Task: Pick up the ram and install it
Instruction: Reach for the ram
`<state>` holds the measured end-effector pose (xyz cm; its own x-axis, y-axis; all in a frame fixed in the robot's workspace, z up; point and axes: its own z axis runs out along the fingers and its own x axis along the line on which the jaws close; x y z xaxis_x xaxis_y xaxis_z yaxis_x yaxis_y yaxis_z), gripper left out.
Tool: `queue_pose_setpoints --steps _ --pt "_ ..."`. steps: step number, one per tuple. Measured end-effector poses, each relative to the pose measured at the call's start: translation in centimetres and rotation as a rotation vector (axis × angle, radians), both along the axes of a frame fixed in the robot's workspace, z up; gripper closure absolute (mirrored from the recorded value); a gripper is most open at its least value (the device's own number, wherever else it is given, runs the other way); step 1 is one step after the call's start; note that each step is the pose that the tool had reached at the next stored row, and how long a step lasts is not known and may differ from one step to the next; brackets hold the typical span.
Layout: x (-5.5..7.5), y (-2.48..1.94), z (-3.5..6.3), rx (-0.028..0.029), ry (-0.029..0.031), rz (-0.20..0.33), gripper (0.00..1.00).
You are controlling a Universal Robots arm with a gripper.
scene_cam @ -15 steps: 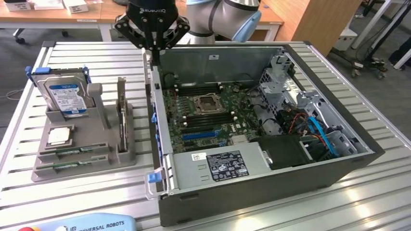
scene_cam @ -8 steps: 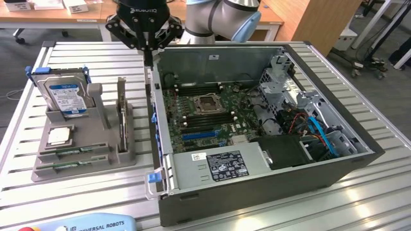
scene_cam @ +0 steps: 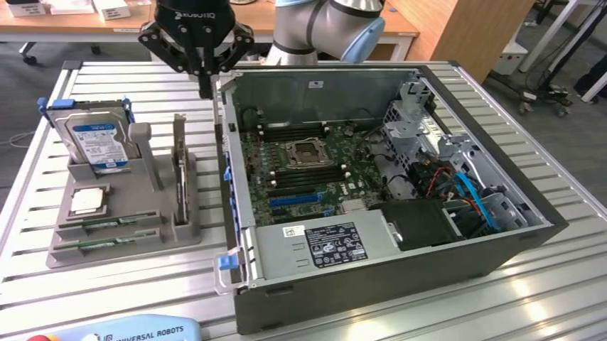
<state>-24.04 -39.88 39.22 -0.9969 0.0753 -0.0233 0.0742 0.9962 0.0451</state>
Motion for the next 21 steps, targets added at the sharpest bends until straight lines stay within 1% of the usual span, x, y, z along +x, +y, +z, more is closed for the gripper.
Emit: queue_pose_setpoints --steps 11,21 --pt "-2.6 0.00 -0.06 0.0000 -0.0001 0.000 0.90" --pt "-5.5 0.00 -0.17 0.0000 0.0005 0.000 0.90"
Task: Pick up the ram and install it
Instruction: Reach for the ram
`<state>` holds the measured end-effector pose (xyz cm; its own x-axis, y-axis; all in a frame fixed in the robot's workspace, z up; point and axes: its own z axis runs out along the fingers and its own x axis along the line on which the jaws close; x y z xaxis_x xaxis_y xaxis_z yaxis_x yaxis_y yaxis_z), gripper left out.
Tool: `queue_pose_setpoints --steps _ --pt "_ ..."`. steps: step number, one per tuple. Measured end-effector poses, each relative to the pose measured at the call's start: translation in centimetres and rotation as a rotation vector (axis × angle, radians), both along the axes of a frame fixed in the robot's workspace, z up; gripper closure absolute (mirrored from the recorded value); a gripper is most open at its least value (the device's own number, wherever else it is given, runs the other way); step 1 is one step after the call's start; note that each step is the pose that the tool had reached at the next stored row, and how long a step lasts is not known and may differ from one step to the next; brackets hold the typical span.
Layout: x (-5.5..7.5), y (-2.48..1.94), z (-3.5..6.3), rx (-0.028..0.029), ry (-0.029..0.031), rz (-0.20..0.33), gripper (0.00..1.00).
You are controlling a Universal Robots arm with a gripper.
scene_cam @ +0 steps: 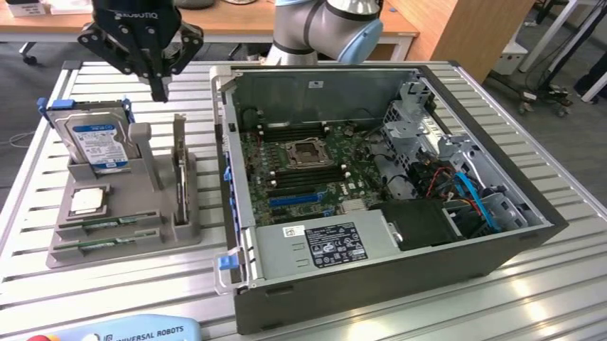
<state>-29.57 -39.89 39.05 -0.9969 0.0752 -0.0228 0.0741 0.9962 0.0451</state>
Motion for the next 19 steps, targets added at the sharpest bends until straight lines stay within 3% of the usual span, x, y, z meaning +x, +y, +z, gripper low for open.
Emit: queue_pose_setpoints --steps 19 --pt "-4.6 0.00 -0.34 0.0000 0.0059 0.000 0.90"
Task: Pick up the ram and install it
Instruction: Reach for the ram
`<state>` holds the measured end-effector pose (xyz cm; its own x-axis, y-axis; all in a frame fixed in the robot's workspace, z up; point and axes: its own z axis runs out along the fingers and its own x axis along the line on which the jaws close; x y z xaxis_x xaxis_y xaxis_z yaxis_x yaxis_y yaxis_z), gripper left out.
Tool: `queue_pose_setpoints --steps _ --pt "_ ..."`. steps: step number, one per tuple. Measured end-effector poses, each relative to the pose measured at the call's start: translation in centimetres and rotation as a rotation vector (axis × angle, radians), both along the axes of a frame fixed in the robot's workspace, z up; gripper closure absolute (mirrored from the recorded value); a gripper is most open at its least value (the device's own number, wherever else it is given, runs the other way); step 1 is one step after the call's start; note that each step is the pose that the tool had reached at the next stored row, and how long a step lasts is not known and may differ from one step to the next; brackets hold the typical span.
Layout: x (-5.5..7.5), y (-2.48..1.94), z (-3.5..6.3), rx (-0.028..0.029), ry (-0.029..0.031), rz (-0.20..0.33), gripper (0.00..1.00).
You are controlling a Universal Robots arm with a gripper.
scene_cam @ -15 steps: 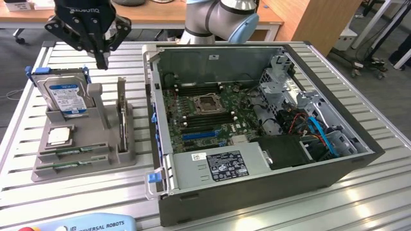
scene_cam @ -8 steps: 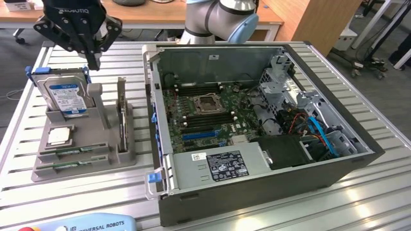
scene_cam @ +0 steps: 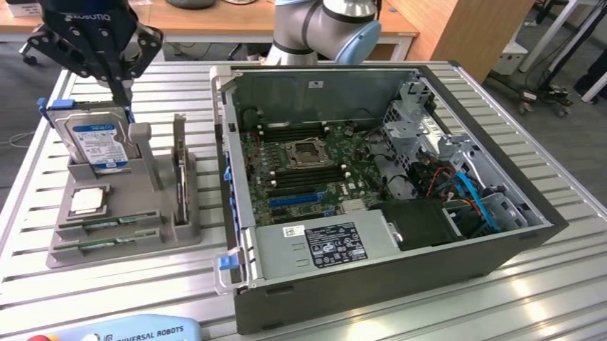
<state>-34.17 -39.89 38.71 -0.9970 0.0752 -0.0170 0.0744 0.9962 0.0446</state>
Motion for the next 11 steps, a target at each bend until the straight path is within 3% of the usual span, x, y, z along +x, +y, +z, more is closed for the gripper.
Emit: queue_pose_setpoints --steps 11 --pt "-2.3 0.00 -0.21 0.0000 0.0092 0.000 0.90"
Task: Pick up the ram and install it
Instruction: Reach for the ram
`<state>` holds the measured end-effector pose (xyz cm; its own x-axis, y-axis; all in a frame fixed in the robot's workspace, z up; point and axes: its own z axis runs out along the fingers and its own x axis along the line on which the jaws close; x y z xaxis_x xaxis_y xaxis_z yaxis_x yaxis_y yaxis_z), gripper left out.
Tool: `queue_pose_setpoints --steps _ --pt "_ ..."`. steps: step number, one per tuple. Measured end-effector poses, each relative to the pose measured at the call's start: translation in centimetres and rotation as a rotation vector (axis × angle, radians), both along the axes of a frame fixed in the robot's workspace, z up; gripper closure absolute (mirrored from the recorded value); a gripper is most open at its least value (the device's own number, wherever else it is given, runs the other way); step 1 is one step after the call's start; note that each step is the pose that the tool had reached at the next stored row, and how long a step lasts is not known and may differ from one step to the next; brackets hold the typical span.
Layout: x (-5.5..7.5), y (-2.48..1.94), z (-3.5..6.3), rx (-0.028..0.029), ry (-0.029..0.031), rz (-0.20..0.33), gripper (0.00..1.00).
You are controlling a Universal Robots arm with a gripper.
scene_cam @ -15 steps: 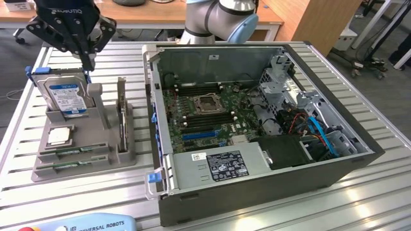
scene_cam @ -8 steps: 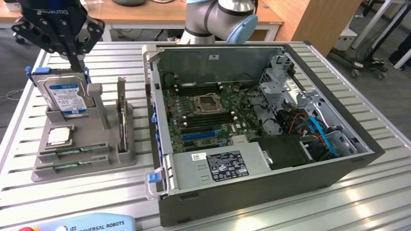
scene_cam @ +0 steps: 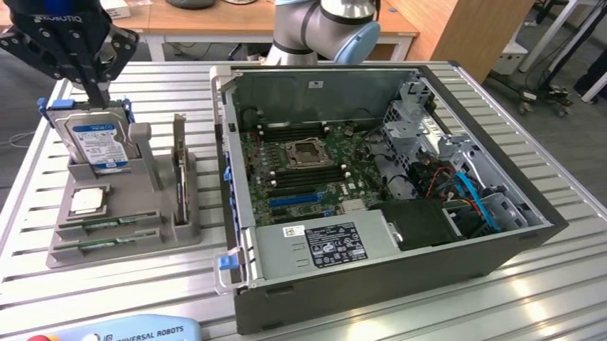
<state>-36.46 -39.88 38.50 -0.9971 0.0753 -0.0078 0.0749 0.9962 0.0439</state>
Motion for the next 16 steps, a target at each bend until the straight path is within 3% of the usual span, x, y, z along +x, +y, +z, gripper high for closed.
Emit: queue_pose_setpoints --steps 9,16 --pt "-1.8 0.00 -0.17 0.0000 0.0077 0.000 0.90" --pt "-2.1 0.00 -0.18 0.0000 0.0085 0.000 0.90"
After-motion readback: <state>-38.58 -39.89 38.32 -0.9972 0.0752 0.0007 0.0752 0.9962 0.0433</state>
